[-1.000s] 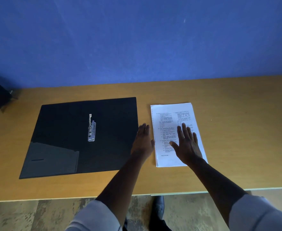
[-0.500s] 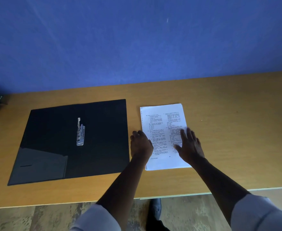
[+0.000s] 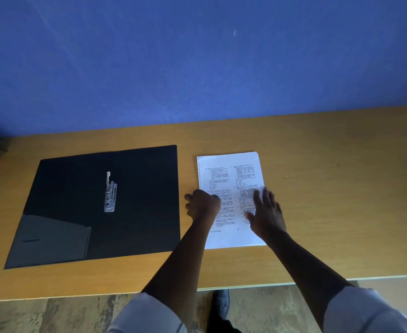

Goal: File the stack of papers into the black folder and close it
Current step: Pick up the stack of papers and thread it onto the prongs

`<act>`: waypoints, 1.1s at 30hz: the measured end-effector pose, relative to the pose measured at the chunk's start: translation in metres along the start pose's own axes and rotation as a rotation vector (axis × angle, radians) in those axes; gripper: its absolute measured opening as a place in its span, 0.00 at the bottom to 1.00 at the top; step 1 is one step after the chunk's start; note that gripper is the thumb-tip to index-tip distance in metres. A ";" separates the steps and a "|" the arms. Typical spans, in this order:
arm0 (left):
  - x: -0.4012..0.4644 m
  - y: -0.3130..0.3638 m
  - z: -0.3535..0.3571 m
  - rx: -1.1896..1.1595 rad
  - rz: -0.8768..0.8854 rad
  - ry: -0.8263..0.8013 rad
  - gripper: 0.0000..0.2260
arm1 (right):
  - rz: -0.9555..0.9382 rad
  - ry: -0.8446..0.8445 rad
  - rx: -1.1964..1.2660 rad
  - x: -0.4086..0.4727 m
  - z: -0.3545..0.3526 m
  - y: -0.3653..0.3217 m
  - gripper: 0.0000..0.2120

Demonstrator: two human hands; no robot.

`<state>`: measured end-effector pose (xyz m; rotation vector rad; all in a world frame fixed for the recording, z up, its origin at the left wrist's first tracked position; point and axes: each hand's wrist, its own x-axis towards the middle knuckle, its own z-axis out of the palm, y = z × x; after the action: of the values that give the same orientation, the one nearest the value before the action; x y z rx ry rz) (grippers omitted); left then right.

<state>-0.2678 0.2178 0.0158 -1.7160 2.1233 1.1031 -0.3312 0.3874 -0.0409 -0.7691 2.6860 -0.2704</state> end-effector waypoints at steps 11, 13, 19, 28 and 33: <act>-0.002 0.007 0.000 -0.079 -0.002 0.027 0.14 | -0.011 0.008 -0.006 0.000 0.001 0.000 0.39; -0.001 0.008 -0.001 -0.083 -0.007 0.028 0.14 | -0.015 0.011 -0.007 0.000 0.001 0.000 0.39; 0.003 0.004 0.001 -0.075 -0.006 -0.002 0.17 | -0.012 0.014 -0.008 0.000 0.002 0.000 0.39; 0.006 0.003 -0.002 -0.620 -0.116 -0.150 0.09 | -0.010 0.020 -0.016 -0.001 0.001 0.001 0.38; 0.014 -0.005 -0.010 -0.711 -0.241 -0.291 0.06 | -0.013 0.024 -0.001 -0.002 0.001 0.002 0.38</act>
<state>-0.2652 0.2004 0.0127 -1.8407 1.3806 2.0341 -0.3297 0.3899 -0.0416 -0.7885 2.7043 -0.2832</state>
